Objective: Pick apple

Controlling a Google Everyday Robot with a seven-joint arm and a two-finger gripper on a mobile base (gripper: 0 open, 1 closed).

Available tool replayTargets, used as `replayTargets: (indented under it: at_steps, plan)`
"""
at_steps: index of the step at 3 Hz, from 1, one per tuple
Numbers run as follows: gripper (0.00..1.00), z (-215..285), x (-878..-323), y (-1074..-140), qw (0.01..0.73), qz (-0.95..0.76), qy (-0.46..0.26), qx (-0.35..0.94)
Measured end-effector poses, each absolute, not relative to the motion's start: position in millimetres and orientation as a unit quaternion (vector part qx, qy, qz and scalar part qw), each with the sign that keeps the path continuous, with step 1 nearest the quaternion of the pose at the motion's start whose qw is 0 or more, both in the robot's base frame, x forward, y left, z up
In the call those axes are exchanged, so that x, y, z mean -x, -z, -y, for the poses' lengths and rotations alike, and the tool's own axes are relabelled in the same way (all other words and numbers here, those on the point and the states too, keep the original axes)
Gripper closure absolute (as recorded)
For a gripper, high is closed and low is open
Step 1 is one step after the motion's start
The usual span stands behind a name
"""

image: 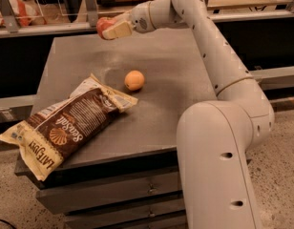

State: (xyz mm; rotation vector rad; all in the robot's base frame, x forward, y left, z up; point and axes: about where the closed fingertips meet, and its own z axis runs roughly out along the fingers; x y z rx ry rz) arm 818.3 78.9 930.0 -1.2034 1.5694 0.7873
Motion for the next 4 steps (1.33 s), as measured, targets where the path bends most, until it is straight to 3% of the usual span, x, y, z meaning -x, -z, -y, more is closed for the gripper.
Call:
replayTargets:
  at_steps: [1, 4]
  plan:
    - [1.00, -57.1, -792.7, -948.4, 0.458, -0.658, -0.330, 0.498]
    - [1.00, -37.6, -763.2, -989.3, 0.490, -0.624, -0.316, 0.521]
